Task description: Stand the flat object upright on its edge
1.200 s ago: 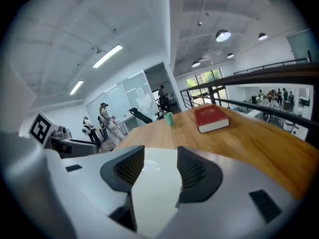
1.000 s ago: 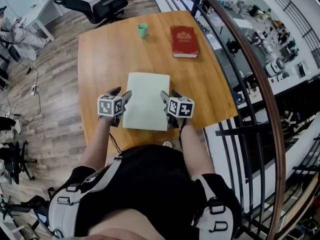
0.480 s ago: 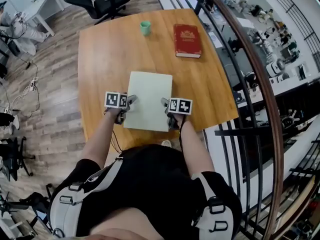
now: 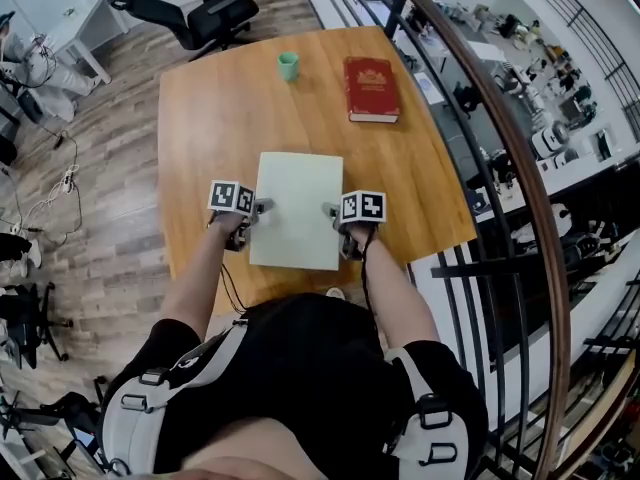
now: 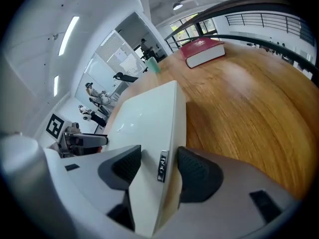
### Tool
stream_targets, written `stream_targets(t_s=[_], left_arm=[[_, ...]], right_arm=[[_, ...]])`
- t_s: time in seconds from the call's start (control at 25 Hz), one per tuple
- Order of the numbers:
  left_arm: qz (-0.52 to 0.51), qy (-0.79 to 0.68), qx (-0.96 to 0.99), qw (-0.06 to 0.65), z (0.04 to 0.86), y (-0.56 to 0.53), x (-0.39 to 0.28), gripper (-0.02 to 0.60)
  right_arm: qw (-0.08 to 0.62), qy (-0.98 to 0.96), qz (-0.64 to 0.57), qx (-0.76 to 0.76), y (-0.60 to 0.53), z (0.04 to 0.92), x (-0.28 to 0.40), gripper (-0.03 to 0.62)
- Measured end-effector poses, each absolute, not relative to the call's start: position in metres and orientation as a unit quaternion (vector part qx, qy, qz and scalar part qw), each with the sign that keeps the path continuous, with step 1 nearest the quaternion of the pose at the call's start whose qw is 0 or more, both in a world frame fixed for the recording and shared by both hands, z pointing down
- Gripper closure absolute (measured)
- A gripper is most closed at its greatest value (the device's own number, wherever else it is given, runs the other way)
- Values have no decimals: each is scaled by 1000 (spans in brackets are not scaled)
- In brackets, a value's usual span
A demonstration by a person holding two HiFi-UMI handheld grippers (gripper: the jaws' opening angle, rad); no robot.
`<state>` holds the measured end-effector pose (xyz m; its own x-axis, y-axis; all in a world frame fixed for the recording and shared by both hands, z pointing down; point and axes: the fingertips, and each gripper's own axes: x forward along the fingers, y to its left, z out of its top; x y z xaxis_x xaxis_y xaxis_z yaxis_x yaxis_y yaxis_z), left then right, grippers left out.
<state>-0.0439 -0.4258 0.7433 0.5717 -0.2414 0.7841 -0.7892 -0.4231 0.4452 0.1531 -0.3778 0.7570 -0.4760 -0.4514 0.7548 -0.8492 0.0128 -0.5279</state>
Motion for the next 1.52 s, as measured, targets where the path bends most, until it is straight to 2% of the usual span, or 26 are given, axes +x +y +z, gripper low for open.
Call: stream_targets(t_s=[0.56, 0.88, 1.12, 1.32, 1.52], left_arm=[[201, -410, 855, 247, 594, -454, -68, 348], [152, -476, 859, 107, 522, -457, -104, 349], [142, -528, 835, 64, 516, -449, -130, 354], [152, -567, 809, 33, 531, -442, -134, 368], [172, -568, 803, 45, 563, -438, -126, 390]], right_arm=[[130, -792, 321, 503, -428, 610, 131, 359], [94, -852, 152, 492, -456, 534, 95, 361], [101, -875, 54, 471, -472, 519, 67, 364], [123, -876, 46, 464, -479, 543, 62, 370], [156, -865, 46, 475, -478, 578, 69, 370]])
